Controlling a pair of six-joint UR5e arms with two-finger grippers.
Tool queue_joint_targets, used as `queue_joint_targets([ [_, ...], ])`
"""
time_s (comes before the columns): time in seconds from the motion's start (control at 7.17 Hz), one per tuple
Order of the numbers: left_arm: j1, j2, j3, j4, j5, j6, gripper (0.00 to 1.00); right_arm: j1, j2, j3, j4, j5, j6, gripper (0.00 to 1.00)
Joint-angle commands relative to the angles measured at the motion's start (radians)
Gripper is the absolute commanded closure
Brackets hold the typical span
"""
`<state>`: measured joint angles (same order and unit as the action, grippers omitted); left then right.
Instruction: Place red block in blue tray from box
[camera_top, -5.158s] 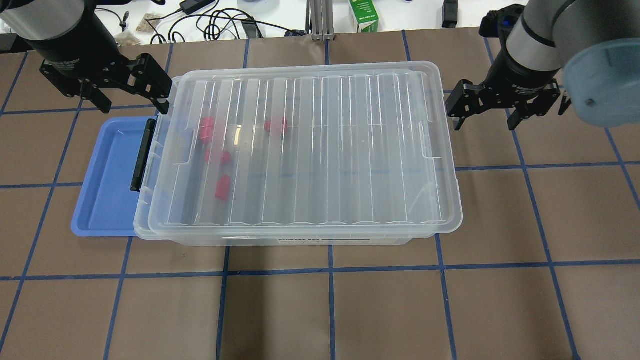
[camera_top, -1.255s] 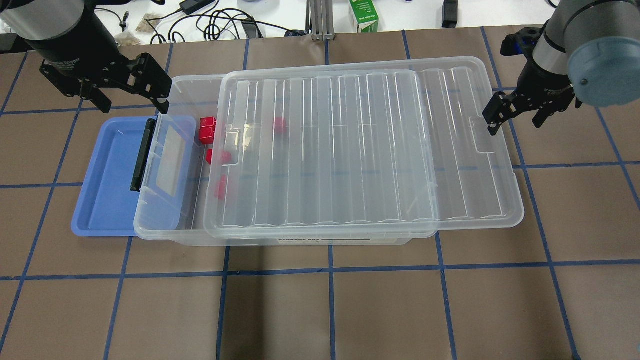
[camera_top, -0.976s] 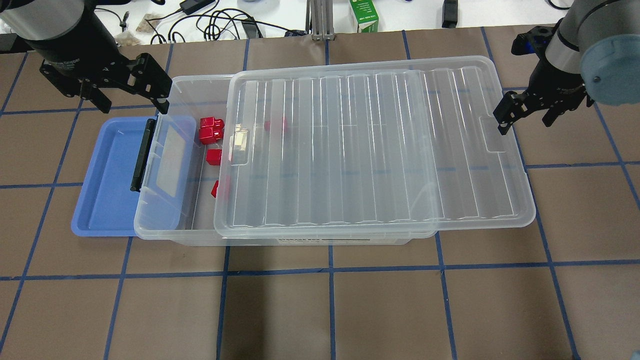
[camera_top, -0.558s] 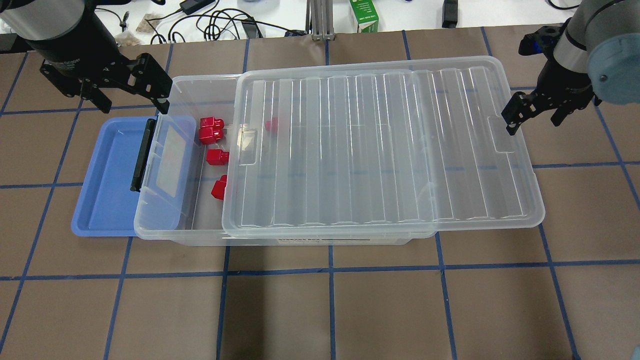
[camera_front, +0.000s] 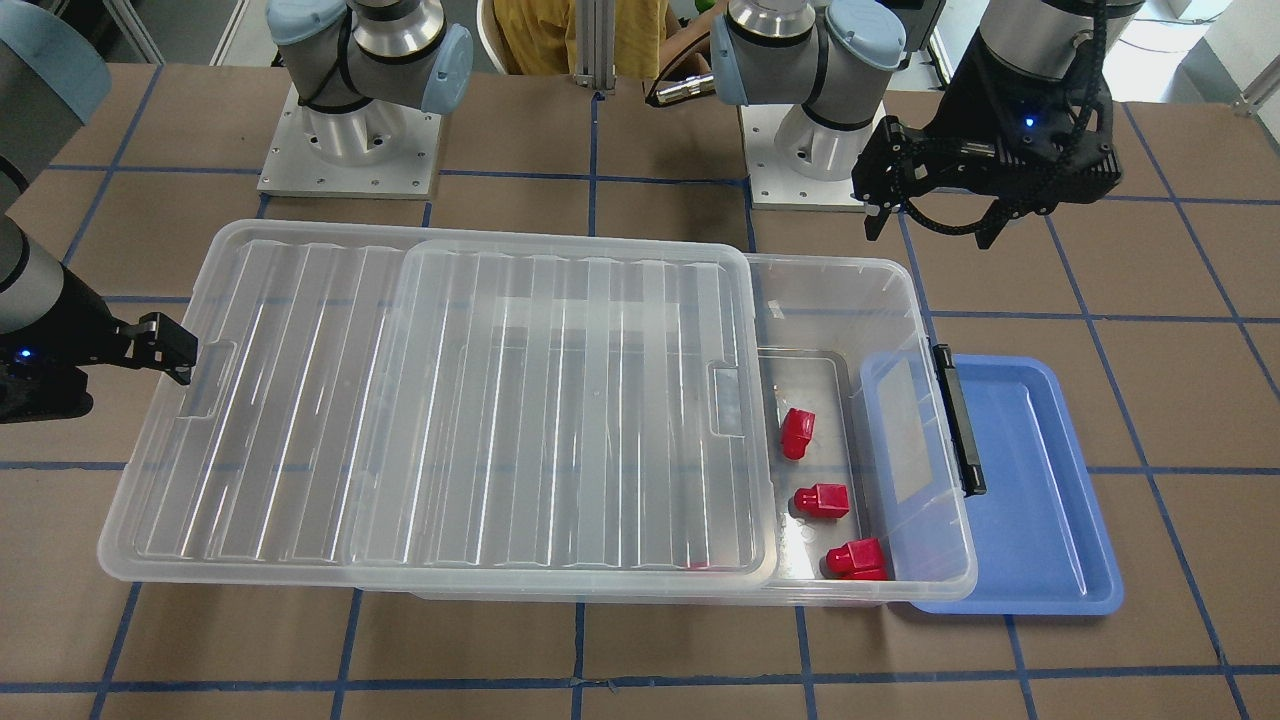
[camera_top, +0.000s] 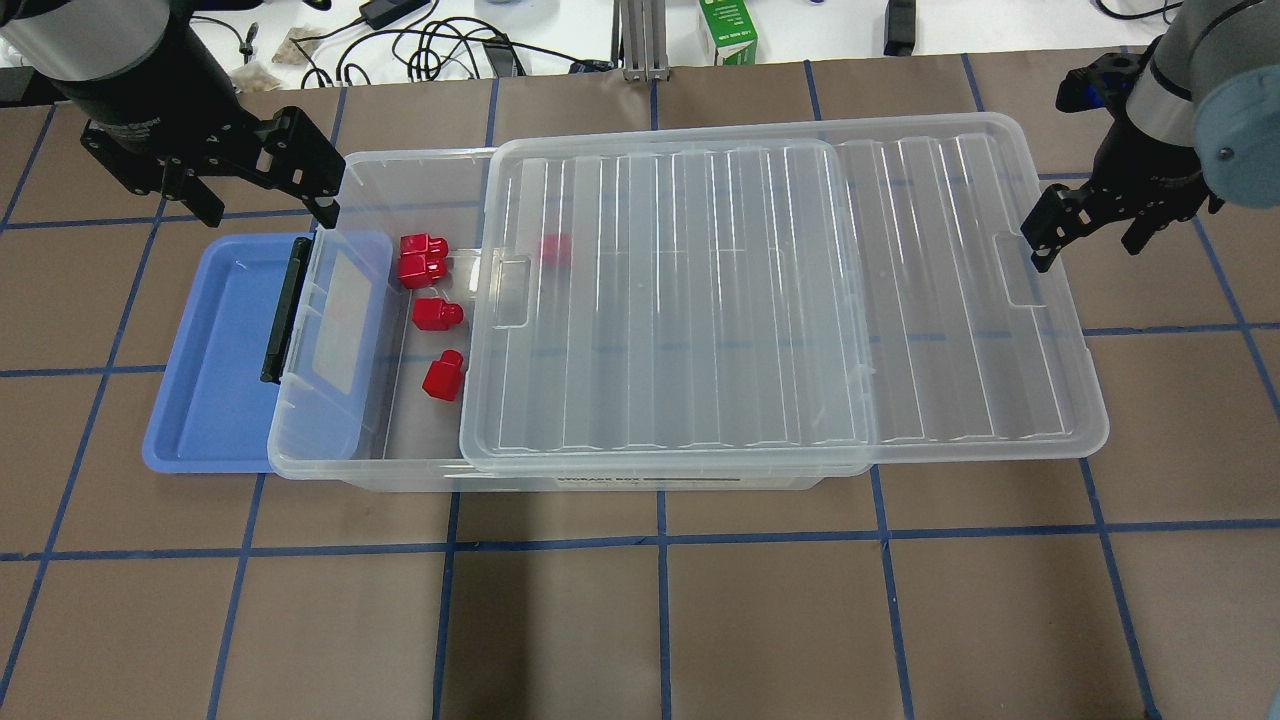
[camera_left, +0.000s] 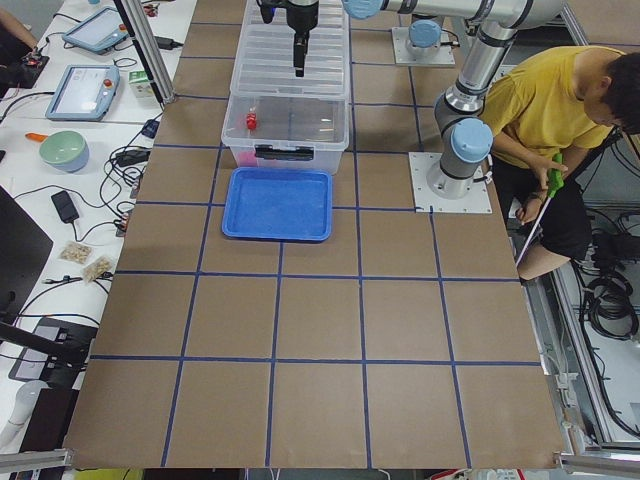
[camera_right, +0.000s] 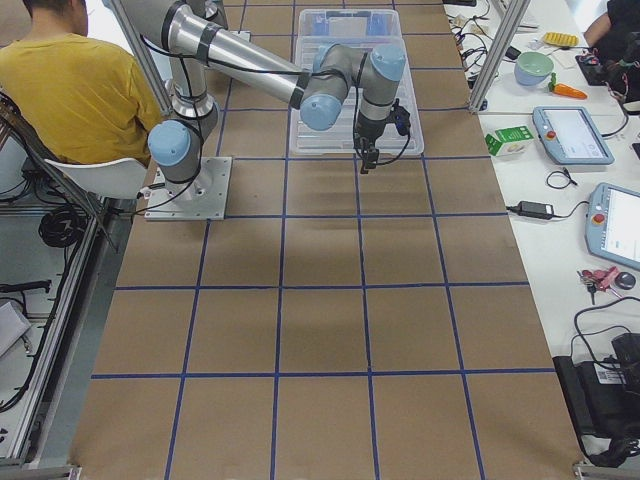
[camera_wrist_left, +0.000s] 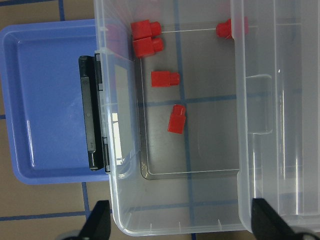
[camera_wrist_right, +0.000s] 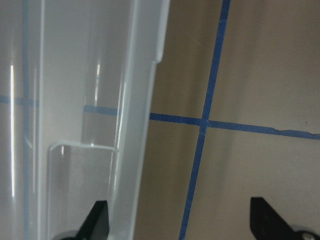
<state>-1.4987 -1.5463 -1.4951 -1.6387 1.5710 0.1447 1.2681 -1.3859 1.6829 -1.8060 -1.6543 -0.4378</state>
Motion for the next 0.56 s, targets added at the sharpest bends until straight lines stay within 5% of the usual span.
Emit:
queue_joint_targets([
  [0.0, 0.0, 0.0, -0.001, -0.001, 0.0, 0.001, 0.0, 0.008, -0.051, -0.015, 0.014, 0.008, 0.013, 0.0],
  [0.42, 0.0, 0.0, -0.02, -0.003, -0.009, 0.019, 0.0, 0.026, -0.244, -0.023, 0.161, 0.074, 0.175, 0.0],
])
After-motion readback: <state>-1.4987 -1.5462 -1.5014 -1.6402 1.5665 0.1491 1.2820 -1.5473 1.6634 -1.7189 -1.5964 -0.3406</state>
